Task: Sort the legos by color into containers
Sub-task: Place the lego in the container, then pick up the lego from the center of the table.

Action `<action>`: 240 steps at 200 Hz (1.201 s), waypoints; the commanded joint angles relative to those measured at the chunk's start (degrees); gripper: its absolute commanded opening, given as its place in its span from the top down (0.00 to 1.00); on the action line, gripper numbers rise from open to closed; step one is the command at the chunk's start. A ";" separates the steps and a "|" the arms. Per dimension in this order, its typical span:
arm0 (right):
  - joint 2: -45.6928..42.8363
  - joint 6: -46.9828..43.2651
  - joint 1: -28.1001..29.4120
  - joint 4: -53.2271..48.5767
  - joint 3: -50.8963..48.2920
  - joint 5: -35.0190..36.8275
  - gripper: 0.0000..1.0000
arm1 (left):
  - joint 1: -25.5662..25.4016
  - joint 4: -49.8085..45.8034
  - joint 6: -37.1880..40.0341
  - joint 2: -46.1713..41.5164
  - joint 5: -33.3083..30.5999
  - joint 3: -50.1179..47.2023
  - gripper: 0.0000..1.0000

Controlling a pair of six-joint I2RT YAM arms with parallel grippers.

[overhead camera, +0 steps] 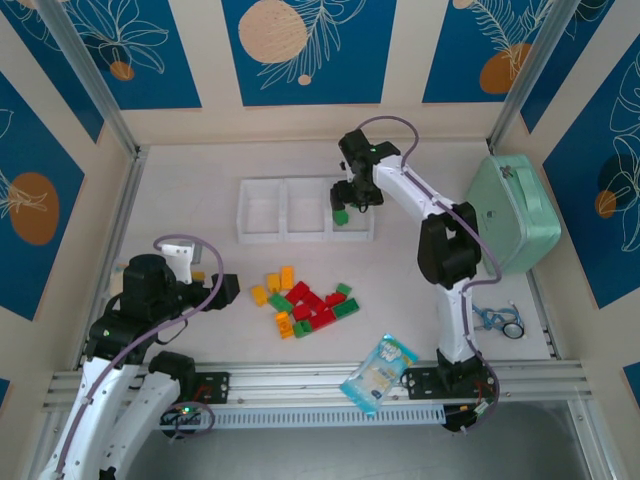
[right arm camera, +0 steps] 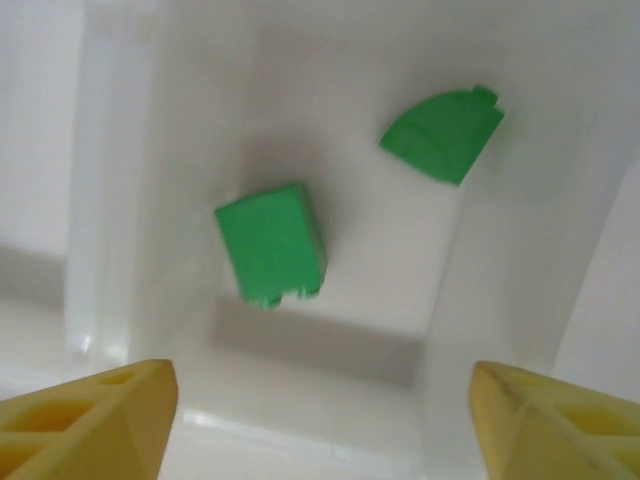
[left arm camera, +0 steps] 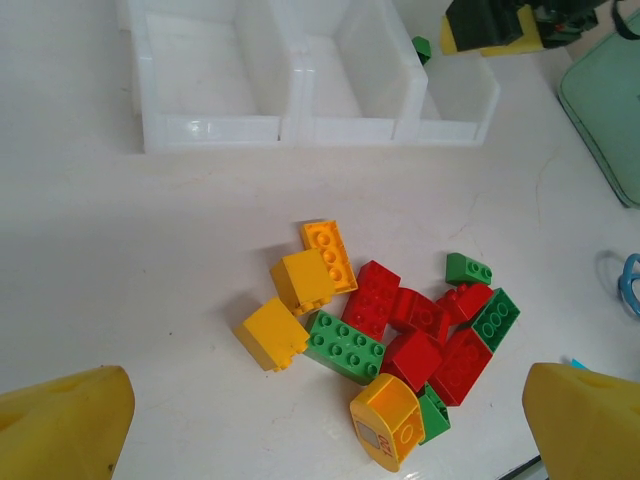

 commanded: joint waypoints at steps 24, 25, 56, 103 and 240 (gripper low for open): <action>-15.19 5.84 3.03 1.79 -12.89 -6.02 0.10 | -0.55 -0.53 0.13 -0.31 -0.06 0.41 0.01; -15.33 5.95 3.07 1.83 -13.22 -6.04 0.10 | -0.55 -0.53 0.13 -0.28 -0.06 0.41 0.00; -21.54 13.42 5.12 1.43 -23.04 -7.19 0.09 | -0.55 -0.48 0.21 -0.30 -0.06 0.41 0.01; -28.66 37.19 15.05 7.31 -38.65 -2.66 0.07 | -0.55 -0.47 0.22 -0.18 0.04 0.41 0.00; -18.38 59.96 20.68 13.77 -40.82 4.57 0.32 | -0.55 0.24 0.57 -2.51 1.52 0.07 0.01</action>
